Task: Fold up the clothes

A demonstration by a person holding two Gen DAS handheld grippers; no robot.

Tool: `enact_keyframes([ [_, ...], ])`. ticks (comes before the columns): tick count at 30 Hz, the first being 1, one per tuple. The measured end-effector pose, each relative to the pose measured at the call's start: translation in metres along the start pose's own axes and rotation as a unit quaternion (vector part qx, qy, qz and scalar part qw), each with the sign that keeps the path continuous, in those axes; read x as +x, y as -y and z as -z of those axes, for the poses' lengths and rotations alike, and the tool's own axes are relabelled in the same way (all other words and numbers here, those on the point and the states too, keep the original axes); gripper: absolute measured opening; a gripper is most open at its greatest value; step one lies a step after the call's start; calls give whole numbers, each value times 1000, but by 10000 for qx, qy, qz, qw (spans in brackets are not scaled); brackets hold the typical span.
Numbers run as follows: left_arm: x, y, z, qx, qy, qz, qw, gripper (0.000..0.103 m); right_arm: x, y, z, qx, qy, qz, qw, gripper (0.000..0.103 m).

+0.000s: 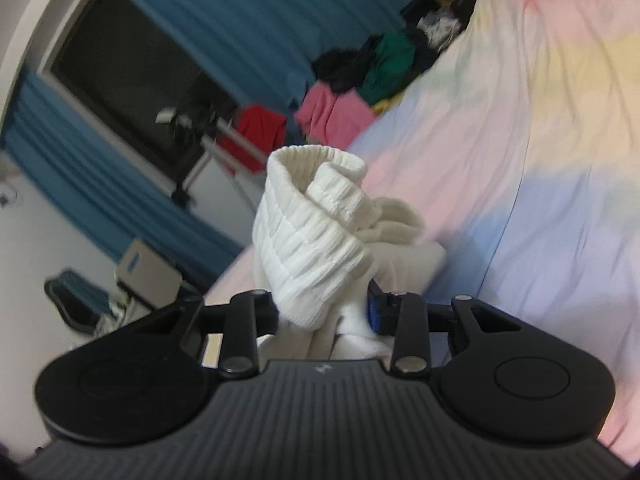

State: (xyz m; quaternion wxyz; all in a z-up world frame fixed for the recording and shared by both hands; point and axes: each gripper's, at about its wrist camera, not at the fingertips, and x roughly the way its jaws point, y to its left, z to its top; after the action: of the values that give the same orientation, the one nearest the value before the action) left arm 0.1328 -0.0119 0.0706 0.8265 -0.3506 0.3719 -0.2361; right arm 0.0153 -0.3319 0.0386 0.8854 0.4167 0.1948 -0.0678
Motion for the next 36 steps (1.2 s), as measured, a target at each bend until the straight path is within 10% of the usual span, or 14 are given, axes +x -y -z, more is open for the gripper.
enact_keyframes([
  [9, 181, 169, -11, 630, -280, 458, 9966, 37, -15, 62, -167, 569, 721, 617, 9939, 38],
  [15, 306, 217, 18, 854, -709, 574, 9922, 37, 8, 144, -232, 1255, 974, 1081, 9814, 38],
  [27, 377, 86, 92, 1707, -1136, 288, 9783, 40, 58, 233, -138, 1026, 1233, 1403, 9770, 39],
  [36, 333, 112, 106, 2558, -1115, -184, 9601, 52, 31, 274, -95, 2156, 715, 1505, 9622, 47],
])
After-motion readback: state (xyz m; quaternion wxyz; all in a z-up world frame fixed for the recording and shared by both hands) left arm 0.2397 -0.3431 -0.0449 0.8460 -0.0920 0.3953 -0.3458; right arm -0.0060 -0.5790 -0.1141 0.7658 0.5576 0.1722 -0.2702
